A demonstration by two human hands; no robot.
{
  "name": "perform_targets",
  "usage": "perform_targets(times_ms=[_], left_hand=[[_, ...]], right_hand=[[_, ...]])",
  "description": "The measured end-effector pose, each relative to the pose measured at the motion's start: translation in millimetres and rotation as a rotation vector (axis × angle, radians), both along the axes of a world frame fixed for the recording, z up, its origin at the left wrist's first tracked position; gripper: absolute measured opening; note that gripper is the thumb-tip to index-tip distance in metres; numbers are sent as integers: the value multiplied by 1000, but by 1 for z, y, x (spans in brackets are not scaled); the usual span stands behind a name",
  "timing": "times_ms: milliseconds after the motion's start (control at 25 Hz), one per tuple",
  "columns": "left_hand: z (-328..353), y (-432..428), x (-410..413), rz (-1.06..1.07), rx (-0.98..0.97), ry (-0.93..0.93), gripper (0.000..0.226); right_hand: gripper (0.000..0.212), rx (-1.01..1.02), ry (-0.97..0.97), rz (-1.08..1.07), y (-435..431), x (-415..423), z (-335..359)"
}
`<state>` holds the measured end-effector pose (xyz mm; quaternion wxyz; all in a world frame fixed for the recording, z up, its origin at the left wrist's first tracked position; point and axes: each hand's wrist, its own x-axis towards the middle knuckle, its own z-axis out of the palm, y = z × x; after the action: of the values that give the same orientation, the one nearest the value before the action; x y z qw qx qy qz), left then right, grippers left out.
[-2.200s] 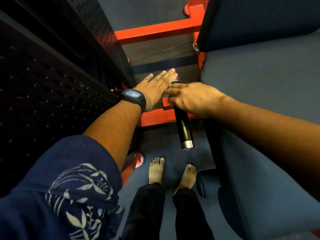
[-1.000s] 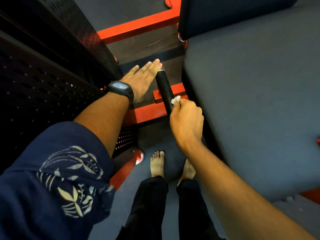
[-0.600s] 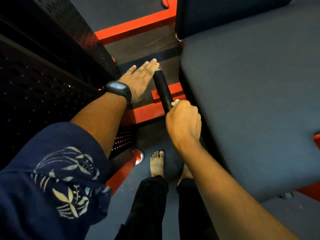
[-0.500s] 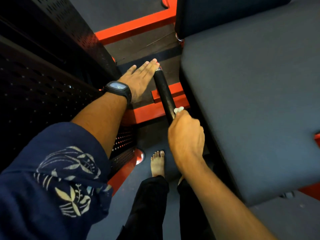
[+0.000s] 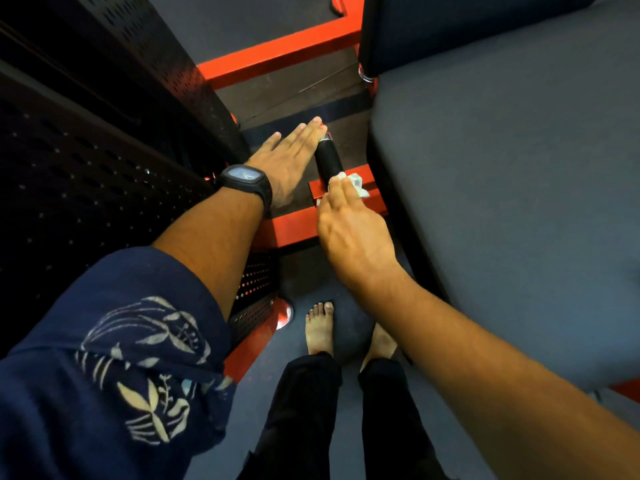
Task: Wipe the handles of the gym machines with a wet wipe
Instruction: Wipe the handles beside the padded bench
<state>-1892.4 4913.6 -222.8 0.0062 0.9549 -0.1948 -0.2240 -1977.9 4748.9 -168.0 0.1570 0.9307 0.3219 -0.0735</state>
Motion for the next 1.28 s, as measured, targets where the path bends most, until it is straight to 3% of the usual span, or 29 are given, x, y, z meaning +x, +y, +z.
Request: perform_targets(times_ms=[160, 280, 520, 760, 920, 1000, 1120, 1280], left_hand=[[-1, -1, 0, -5, -1, -7, 112], [-5, 0, 1, 14, -36, 3, 104], [-8, 3, 2, 32, -104, 41, 89], [-6, 0, 1, 18, 3, 7, 120], [5, -5, -1, 41, 37, 27, 120], [12, -15, -5, 156, -51, 90, 113], [28, -35, -22, 360, -230, 193, 100], [50, -60, -40, 501, -398, 207, 73]], right_hand=[[55, -171, 108, 435, 1, 8, 6], [35, -166, 113, 437, 6, 33, 5], [38, -112, 96, 349, 7, 70, 11], [41, -171, 166, 446, -10, 25, 12], [35, -43, 268, 408, -25, -8, 19], [25, 125, 342, 291, -40, -24, 18], [7, 511, 353, -124, -61, -36, 29], [17, 805, 313, -583, -77, -23, 61]])
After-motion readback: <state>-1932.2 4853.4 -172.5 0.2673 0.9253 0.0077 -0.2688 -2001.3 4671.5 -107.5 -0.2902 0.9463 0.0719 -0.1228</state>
